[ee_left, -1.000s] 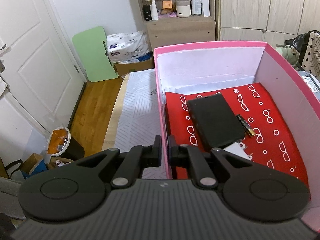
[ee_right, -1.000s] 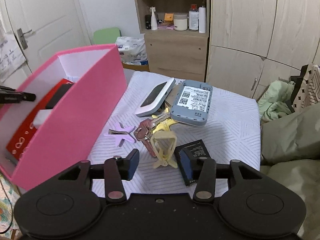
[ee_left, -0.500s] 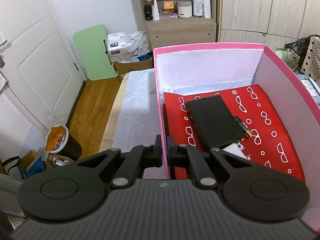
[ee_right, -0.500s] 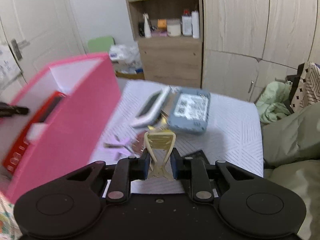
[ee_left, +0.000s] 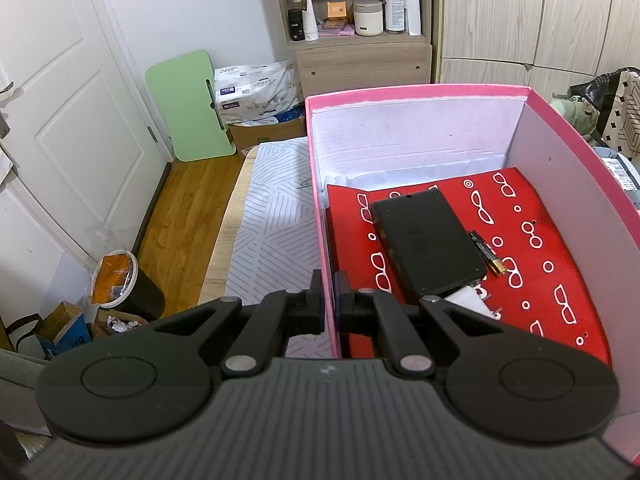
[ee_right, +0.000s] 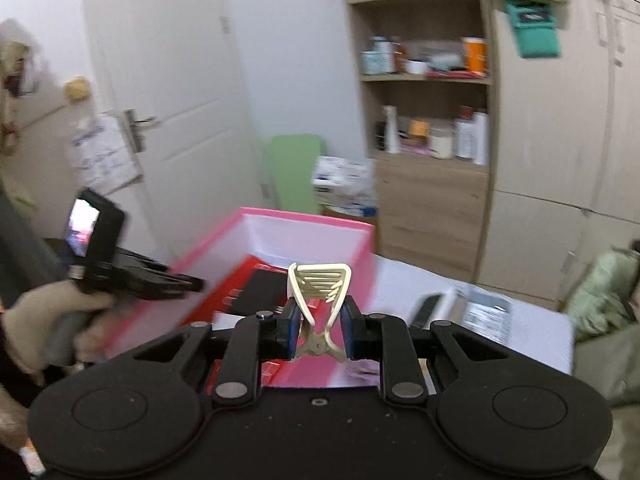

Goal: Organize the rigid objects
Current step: 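Lower the cream holder into the pink box and release it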

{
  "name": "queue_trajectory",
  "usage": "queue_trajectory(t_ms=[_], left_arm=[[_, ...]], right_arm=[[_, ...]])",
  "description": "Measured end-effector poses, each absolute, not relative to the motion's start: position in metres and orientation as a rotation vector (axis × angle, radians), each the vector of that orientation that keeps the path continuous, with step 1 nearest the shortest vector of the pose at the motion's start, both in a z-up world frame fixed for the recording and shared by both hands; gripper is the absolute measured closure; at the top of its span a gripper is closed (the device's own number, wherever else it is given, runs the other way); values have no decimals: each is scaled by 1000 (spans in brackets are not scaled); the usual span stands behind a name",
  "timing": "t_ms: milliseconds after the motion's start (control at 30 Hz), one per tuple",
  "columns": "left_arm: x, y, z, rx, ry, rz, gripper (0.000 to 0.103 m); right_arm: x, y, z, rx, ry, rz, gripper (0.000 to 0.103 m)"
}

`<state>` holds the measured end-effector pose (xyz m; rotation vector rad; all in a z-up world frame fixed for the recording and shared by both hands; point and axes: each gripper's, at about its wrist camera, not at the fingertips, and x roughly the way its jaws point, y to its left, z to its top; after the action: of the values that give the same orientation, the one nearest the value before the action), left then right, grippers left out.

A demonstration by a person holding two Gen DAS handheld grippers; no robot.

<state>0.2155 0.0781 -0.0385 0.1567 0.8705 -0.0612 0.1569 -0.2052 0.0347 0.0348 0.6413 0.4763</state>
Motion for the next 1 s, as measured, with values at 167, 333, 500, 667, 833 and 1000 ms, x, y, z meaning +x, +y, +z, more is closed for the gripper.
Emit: queue_trajectory(t_ms=[167,333,500,667,833,1000], left_arm=[[216,80,-39,142,870,-66,98],[216,83,-39,131,869,-69,98],[216,83,-39,129,870,-67,98],[216,84,-39,138,868,-71,98],[216,85,-40,120,867,-76,98],[216,85,-39,126,865,-78,98]], right_arm=[[171,-169,36,-63,646,538,78],[201,-126,21,-248,657,533,78],[222,-81,-9,-503,637,476,78],[254,-52,-38,-735,664,444,79],[271,-41,-57,-882,721,471,79],[263,-47,-66,-908,745,552,69]])
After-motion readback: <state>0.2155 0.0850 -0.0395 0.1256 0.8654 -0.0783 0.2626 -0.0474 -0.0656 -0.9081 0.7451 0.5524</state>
